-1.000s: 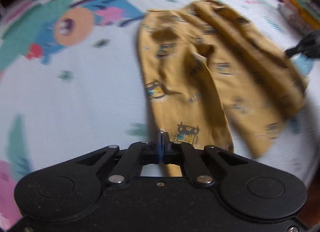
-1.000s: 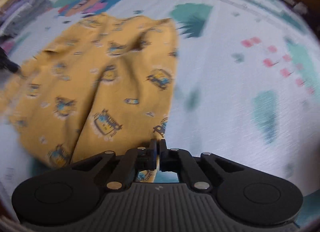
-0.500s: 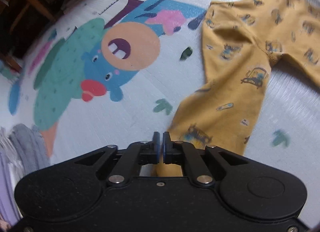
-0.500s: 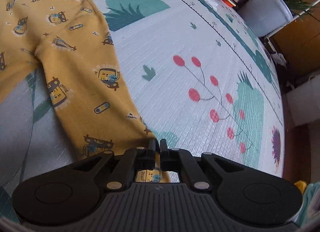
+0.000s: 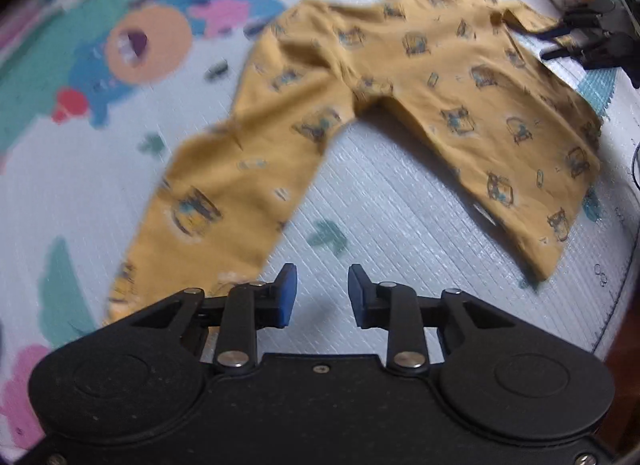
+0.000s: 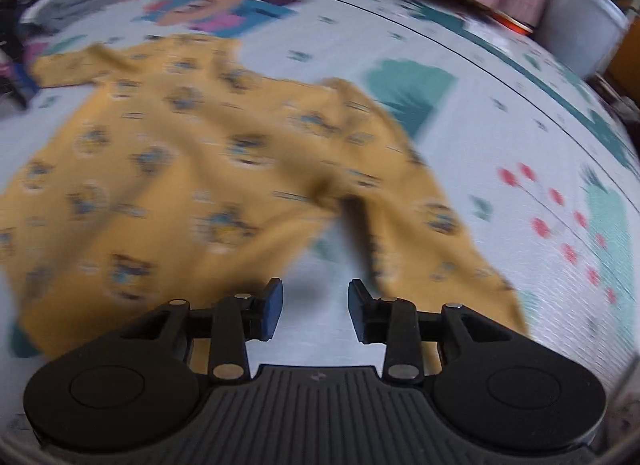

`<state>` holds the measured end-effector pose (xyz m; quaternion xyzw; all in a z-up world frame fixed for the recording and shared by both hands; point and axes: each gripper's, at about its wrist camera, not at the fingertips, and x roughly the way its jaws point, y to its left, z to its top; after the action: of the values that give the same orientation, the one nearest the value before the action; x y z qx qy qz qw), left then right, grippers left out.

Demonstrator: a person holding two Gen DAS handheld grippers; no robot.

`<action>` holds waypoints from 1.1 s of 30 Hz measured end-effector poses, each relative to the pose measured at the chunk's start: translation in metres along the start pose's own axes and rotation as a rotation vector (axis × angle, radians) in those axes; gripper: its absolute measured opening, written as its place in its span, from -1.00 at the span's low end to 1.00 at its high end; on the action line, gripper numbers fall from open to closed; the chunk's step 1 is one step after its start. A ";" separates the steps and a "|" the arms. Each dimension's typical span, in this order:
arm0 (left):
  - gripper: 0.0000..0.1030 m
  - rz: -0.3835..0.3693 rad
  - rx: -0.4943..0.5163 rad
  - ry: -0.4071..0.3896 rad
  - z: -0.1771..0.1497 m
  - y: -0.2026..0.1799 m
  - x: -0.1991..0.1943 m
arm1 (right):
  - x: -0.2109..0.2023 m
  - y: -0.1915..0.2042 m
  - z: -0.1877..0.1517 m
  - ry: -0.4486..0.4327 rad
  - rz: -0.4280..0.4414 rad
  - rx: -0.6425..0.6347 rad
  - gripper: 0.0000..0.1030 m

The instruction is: Fold clothes

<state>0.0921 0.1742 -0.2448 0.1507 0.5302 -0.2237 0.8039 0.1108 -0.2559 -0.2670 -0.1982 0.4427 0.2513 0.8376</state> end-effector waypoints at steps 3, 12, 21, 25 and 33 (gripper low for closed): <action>-0.44 0.126 -0.098 -0.056 -0.005 0.027 0.004 | -0.010 0.031 0.007 -0.038 0.070 -0.051 -0.26; -0.38 -0.088 -0.149 0.162 -0.022 0.017 0.003 | -0.011 0.092 0.005 -0.009 0.241 -0.168 -0.16; -0.38 -0.024 -0.262 -0.178 0.036 0.041 0.010 | -0.017 0.104 0.002 0.027 0.311 -0.171 -0.16; -0.34 -0.025 -0.164 -0.081 0.053 0.025 0.048 | -0.022 0.115 0.000 0.041 0.319 -0.213 -0.16; -0.02 0.119 -0.242 -0.089 0.007 0.004 0.006 | -0.028 0.109 0.002 -0.004 0.300 -0.191 -0.03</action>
<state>0.1019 0.1733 -0.2480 0.0736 0.5071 -0.1165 0.8508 0.0331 -0.1748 -0.2543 -0.2081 0.4397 0.4150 0.7689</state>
